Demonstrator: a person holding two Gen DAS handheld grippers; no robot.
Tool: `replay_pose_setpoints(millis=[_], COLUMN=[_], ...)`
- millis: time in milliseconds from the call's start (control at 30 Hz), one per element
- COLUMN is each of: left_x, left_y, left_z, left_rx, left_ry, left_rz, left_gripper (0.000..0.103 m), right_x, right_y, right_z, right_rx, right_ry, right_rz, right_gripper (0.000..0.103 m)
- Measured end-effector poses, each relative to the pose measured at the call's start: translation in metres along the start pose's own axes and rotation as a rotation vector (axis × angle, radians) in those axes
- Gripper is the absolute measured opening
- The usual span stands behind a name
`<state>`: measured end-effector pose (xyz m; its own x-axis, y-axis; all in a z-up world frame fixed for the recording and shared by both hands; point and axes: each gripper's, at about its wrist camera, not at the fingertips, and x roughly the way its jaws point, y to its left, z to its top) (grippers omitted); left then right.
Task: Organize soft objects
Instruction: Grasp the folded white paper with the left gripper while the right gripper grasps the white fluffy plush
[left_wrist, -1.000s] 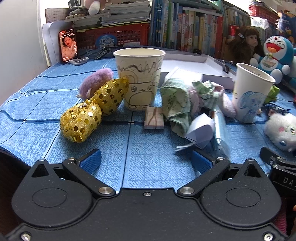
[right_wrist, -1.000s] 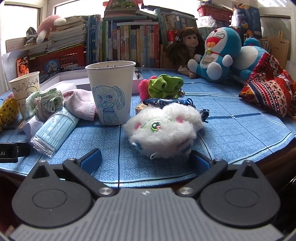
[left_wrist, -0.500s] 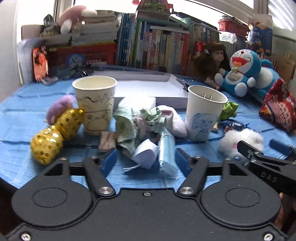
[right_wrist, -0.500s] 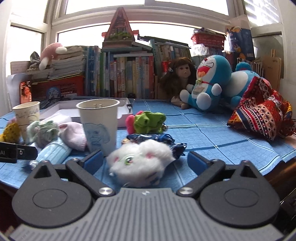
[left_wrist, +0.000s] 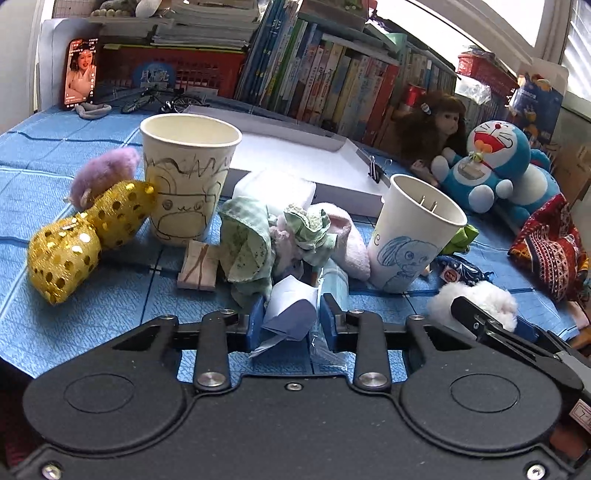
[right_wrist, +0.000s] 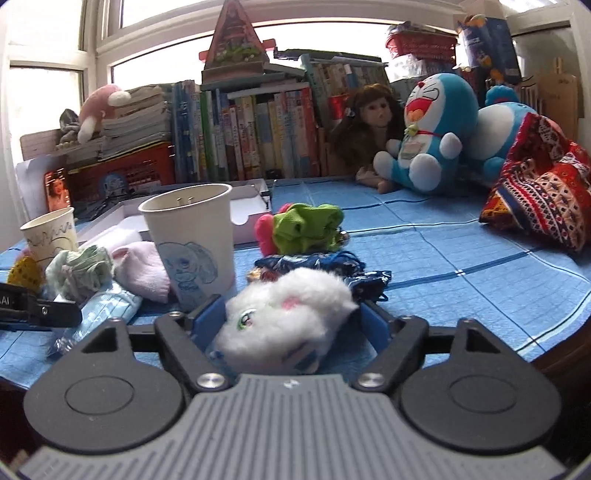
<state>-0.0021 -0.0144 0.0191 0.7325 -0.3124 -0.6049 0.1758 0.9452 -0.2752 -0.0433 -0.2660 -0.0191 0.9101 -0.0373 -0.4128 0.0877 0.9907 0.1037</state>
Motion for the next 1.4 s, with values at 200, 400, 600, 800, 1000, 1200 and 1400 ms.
replay_pose_setpoints(millis=[200,400,600,800,1000,1200,1400], left_x=[-0.018,-0.034,-0.039,-0.022,-0.015,-0.036,-0.056], left_y=[-0.002,-0.001,0.001,0.001,0.005,0.011,0.024], left_z=[0.004,0.006,0.007,-0.004,-0.007,0.009,0.028], left_rx=[0.017,0.029,0.037,0.063,0.026,0.016,0.006], left_ry=[-0.032,-0.055,-0.058,0.003,0.018,-0.040,-0.090], left_rz=[-0.021,-0.041,-0.057,-0.033,-0.032,-0.049,-0.063], left_gripper=[0.030,0.029,0.027,0.028,0.027,0.025,0.025], right_x=[-0.010,-0.020,-0.029,-0.021,-0.028,-0.029,-0.027], right_y=[0.007,0.005,0.006,0.001,0.004,0.001,-0.006], right_z=[0.002,0.009,0.014,0.006,0.008,0.016,0.021], right_rx=[-0.020,-0.004,-0.020,0.017,-0.019,-0.003,0.036], right_ry=[-0.004,-0.016,-0.036,0.020,-0.008,-0.019,-0.023], right_rz=[0.030,0.043,0.045,0.028,0.019,0.014,0.013], right_gripper=[0.060,0.056,0.056,0.056,0.056,0.056,0.056])
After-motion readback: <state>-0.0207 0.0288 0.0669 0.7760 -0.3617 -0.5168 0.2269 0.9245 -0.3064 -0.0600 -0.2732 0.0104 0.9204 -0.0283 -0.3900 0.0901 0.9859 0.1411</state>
